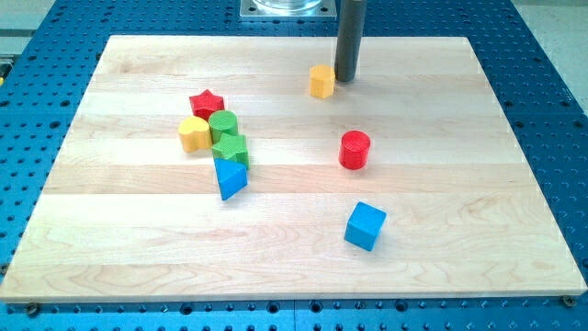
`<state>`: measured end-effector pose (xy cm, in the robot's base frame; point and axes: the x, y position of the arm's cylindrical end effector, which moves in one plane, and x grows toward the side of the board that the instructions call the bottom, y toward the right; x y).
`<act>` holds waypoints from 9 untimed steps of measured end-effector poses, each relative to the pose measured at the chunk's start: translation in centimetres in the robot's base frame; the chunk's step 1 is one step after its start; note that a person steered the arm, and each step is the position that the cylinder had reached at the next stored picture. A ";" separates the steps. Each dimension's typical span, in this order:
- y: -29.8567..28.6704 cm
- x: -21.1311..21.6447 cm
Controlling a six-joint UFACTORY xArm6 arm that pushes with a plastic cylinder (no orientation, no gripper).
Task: Nudge the red circle to the left
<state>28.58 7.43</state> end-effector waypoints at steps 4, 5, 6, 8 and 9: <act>10.7 5.4; 10.0 12.5; 4.9 16.8; 2.9 16.6; 2.9 15.9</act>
<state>44.48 10.34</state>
